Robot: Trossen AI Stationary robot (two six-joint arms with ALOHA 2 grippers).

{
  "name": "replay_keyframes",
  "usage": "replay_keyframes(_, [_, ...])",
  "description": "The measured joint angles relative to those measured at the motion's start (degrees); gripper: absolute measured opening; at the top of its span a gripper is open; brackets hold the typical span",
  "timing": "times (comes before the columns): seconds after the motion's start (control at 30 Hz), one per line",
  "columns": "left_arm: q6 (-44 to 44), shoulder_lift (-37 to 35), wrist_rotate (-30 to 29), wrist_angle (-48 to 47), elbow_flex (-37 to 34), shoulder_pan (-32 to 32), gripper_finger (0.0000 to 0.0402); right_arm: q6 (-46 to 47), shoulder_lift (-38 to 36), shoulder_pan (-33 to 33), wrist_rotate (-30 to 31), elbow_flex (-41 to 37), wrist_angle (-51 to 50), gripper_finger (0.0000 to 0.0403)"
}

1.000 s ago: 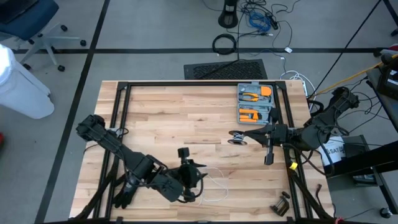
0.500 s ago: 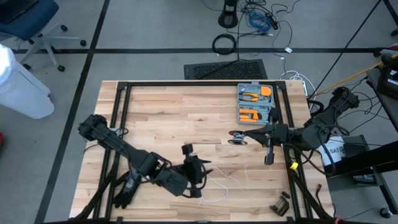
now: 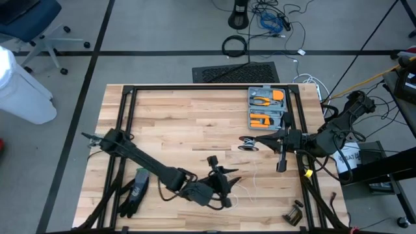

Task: Coil cords
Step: Uncoil the white wire from the spool

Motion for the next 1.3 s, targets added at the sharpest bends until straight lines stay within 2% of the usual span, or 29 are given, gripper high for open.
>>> replay_keyframes(0.1, [-0.27,2.11,0.54,2.38,0.00,0.92,0.0137,-0.73,0.00,0.00,-0.04,0.00,-0.01,0.0000])
replay_keyframes(0.2, [-0.68,3.71,4.89,5.59,0.00,1.53,0.0143,-1.41,0.00,0.00,0.02,0.00,-0.01,0.0000])
replay_keyframes(0.4, [-8.75,4.93,12.67,10.11,0.00,2.82,0.0183,-2.22,0.07,0.00,0.08,0.02,0.08,0.0000])
replay_keyframes(0.57, [-11.09,4.93,13.29,11.43,0.00,3.20,0.0206,-2.51,1.08,-0.02,0.10,0.00,0.10,0.0000])
replay_keyframes(0.97, [-11.92,4.91,13.83,13.61,0.00,4.82,0.0208,-6.24,1.95,-0.02,0.10,0.00,3.47,0.0000])
replay_keyframes(1.17, [-11.94,4.91,21.79,15.22,0.00,5.72,0.0208,-6.27,2.10,-0.02,0.10,0.00,3.47,0.0000])
replay_keyframes(1.3, [-11.88,4.89,21.46,15.25,0.00,5.58,0.0208,-6.69,2.14,-0.02,-0.08,0.00,3.77,0.0000])
